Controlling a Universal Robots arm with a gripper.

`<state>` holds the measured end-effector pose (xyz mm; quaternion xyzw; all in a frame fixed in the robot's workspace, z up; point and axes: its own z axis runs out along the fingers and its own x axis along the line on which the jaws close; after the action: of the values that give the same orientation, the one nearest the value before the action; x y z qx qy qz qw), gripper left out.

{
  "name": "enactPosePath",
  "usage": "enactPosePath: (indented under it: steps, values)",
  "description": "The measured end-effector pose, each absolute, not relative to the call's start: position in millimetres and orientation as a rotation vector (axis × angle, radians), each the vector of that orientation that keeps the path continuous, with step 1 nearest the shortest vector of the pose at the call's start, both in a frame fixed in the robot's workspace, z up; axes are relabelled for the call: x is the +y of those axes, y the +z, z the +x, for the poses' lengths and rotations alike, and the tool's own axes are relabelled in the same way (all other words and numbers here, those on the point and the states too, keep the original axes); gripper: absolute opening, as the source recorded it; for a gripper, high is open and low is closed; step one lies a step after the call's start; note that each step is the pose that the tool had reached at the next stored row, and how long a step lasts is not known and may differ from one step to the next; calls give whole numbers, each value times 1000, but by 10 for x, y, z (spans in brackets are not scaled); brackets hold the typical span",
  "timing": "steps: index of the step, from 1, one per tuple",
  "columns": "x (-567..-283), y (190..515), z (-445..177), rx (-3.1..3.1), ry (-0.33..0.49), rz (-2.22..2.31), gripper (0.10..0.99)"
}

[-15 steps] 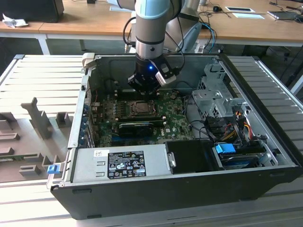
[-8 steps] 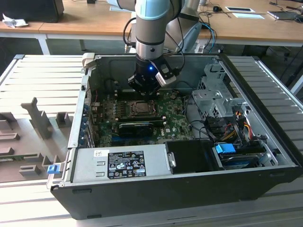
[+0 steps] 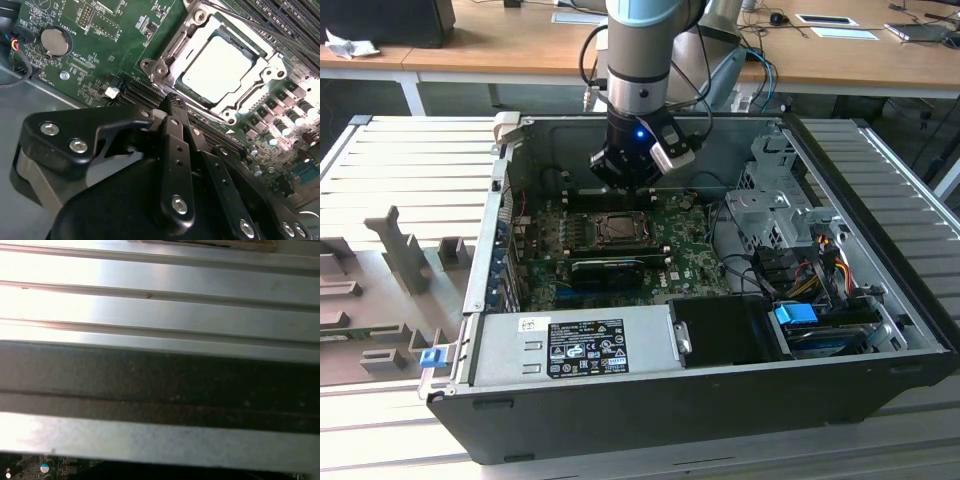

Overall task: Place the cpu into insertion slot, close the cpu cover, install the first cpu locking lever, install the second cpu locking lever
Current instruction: 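Install the first cpu locking lever, then install the second cpu locking lever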

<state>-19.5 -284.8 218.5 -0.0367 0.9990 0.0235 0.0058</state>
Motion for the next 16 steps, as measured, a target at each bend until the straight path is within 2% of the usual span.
enactPosePath:
  steps: [16]
  values:
    - [-2873, 2185, -195, 3127, 73, -115, 106]
